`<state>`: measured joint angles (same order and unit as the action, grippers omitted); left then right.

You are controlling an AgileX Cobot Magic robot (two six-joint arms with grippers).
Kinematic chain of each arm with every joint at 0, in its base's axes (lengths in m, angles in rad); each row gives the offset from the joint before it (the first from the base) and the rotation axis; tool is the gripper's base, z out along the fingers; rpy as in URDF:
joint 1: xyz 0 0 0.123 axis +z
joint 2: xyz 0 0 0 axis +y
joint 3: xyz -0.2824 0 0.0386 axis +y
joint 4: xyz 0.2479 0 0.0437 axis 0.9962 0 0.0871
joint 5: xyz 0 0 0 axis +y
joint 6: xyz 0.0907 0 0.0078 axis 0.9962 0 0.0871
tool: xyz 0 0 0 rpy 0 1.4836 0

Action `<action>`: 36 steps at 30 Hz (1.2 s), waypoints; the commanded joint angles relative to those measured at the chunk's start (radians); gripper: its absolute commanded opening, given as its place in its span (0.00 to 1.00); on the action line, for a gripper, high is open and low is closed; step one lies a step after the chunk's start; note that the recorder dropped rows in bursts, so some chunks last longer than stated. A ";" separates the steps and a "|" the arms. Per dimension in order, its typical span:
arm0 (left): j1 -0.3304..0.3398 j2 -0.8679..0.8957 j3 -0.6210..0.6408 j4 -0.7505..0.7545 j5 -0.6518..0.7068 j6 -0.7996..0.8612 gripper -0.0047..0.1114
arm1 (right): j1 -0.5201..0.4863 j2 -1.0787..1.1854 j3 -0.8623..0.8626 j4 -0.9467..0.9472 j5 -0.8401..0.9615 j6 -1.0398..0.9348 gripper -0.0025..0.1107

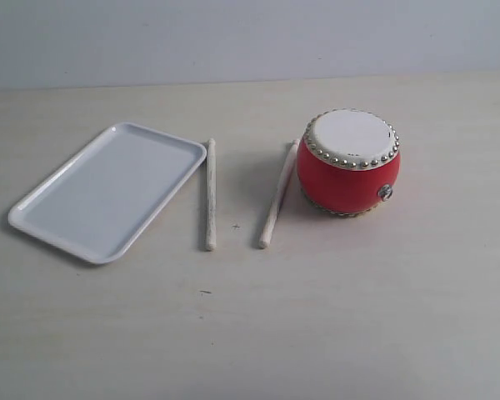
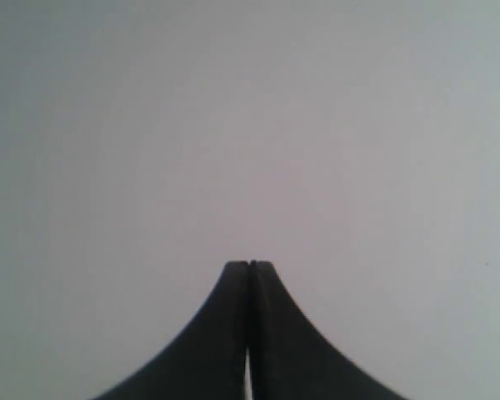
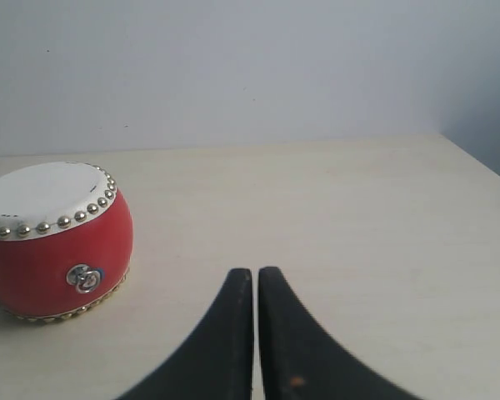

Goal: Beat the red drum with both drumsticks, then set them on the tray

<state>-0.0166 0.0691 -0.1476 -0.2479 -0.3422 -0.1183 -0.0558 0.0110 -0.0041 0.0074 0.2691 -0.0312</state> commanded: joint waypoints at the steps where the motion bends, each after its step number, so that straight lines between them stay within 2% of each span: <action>1: -0.004 0.116 -0.109 -0.019 0.004 0.118 0.04 | 0.002 0.003 0.004 0.001 -0.005 0.000 0.05; 4: -0.004 0.232 -0.170 -0.034 0.088 0.163 0.04 | 0.002 0.003 0.004 0.001 -0.005 0.000 0.05; 8: -0.004 0.426 -0.255 -0.272 0.268 0.163 0.04 | 0.002 0.003 0.004 0.005 -0.005 0.000 0.05; 9: -0.004 0.468 -0.278 -0.280 0.310 0.163 0.04 | 0.002 0.003 0.004 0.005 -0.005 0.000 0.05; 15: -0.004 0.744 -0.436 -0.001 0.721 0.188 0.04 | 0.002 0.003 0.004 0.005 -0.005 0.000 0.05; 19: -0.004 0.943 -0.580 0.000 1.021 0.183 0.04 | 0.002 0.003 0.004 0.005 -0.005 0.000 0.05; 27: -0.011 1.218 -0.826 0.005 1.339 0.106 0.04 | 0.002 0.003 0.004 0.005 -0.005 0.000 0.05; 32: -0.111 1.325 -0.952 0.066 1.422 0.043 0.04 | 0.002 0.003 0.004 0.005 -0.005 0.000 0.05; 36: -0.263 1.408 -1.023 0.221 1.448 -0.129 0.04 | 0.002 0.003 0.004 0.005 -0.005 0.000 0.05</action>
<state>-0.1885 1.4264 -1.1235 -0.1233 1.0786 -0.1226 -0.0558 0.0110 -0.0041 0.0114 0.2691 -0.0312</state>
